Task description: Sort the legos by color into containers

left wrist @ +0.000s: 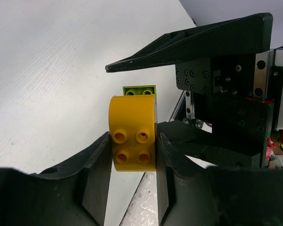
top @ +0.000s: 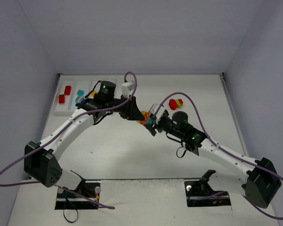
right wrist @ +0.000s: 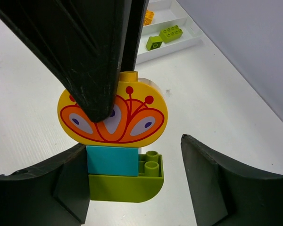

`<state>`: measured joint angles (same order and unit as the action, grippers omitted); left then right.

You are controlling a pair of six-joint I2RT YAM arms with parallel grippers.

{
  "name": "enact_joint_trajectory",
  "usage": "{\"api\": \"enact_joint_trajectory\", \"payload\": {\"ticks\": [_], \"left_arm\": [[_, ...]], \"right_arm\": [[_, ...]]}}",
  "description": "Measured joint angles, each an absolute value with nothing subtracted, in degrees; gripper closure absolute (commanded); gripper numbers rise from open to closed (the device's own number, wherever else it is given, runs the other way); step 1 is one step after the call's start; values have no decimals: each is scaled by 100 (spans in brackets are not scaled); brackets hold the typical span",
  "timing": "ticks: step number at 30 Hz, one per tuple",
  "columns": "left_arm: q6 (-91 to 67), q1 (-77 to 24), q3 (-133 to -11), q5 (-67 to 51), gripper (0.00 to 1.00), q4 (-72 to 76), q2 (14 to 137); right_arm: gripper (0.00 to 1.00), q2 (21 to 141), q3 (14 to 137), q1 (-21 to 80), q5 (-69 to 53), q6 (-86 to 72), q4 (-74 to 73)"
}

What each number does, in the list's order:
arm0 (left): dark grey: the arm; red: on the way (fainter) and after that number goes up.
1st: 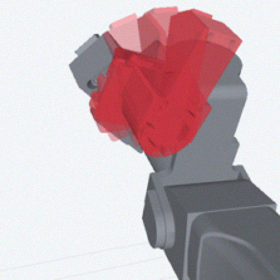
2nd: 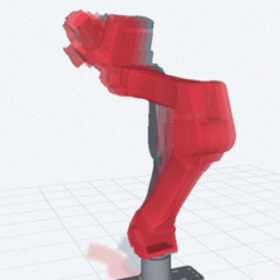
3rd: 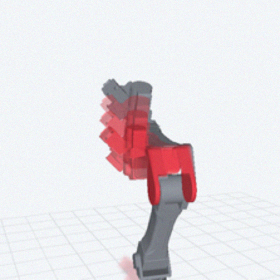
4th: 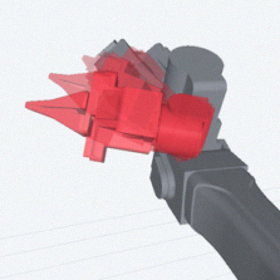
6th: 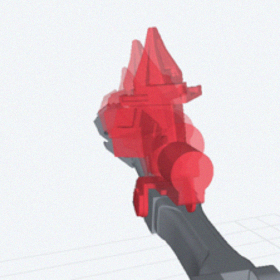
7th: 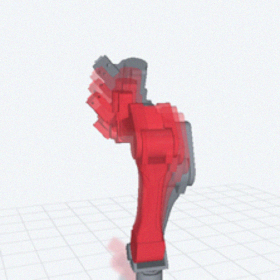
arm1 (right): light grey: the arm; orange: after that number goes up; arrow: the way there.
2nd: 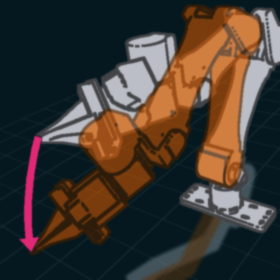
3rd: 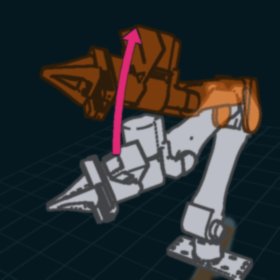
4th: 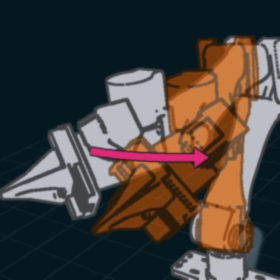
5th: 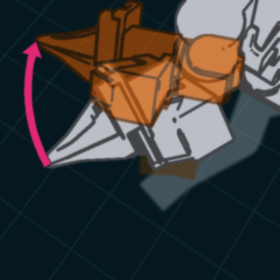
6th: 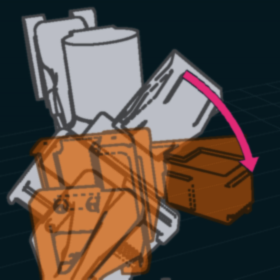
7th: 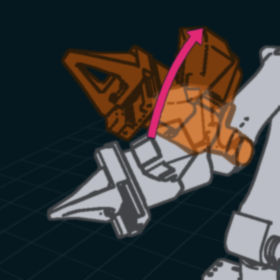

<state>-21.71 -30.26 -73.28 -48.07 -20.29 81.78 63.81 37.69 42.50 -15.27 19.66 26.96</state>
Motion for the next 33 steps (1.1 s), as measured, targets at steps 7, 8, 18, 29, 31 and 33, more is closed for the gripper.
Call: {"api": "enact_joint_trajectory", "payload": {"ticks": [7, 8, 18, 29, 31, 33], "left_arm": [[-2211, -3020, -7325, -4805, 100, -1920, 8178], [-2252, -3013, -7325, -4803, 100, -1918, 8178], [-2248, -2902, -7328, -4836, 100, -2034, 8178], [-2132, -1487, -7535, -5052, 100, -2357, 7979], [-2086, -1328, -7579, -4952, 100, -2397, 7929], [-2001, -1170, -7651, -4720, 100, -2469, 7924]], "right_arm": [[74, 6423, 3769, 4237, -1640, 1981, 2777], [85, 6429, 3769, 4237, -1638, 1975, 2786], [100, 6447, 3649, 4230, -1695, 1959, 2987], [100, 6451, 3210, 3946, -1710, 1894, 3061], [100, 6469, 3203, 3942, -1715, 1872, 3061], [100, 6477, 3201, 3942, -1719, 1844, 3063]]}}
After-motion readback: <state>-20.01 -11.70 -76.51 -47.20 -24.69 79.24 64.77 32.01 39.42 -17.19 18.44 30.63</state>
